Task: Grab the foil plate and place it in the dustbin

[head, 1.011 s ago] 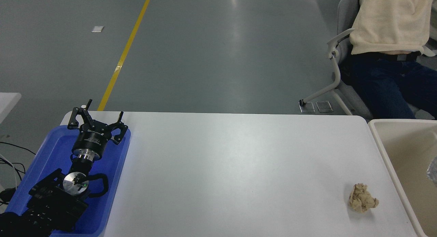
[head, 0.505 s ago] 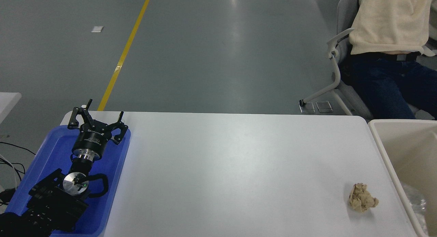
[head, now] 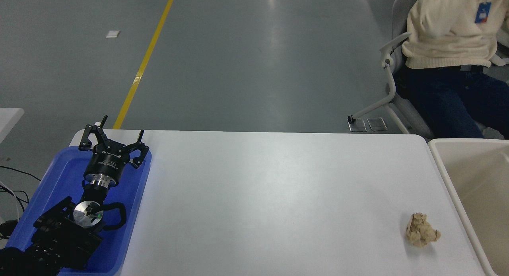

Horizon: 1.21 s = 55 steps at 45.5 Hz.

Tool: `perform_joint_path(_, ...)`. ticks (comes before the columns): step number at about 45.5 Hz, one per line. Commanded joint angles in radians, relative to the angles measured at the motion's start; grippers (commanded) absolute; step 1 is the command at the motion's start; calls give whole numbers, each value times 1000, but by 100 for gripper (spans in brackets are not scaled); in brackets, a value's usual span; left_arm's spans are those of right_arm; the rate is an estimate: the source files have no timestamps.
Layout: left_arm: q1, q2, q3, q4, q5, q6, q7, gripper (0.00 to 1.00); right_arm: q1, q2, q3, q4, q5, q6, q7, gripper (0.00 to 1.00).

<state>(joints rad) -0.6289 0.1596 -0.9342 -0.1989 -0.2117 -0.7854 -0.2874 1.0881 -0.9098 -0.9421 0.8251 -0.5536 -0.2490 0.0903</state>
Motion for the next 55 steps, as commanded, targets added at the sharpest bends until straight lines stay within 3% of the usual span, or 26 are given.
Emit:
perform_joint_path(1,0,0,0,0,0,0,1,100,378,-11,-352,351,4,40,0,100)
perform_joint_path(16,0,0,0,0,0,0,1,100,671,9,-464,678,6,204,0,100)
perform_joint_path(21,0,0,0,0,0,0,2,100,782,86,-530,700,9,396,0,100)
perform_joint_path(28,0,0,0,1,0,0,2,100,956,160,-555,695,7,788,-3,100)
perform_joint_path(34,0,0,0,0,0,0,1,100,1069,224,-537,697,9,965,-1,100)
perform_joint_path(40,0,0,0,0,0,0,1,100,1124,362,-529,697,15,1002,-1,100)
perform_joint_path(49,0,0,0,1,0,0,1,100,1265,532,-529,704,124,1034,-1,100)
perform_joint_path(55,0,0,0,0,0,0,1,100,1362,571,-517,704,159,1034,-1,100)
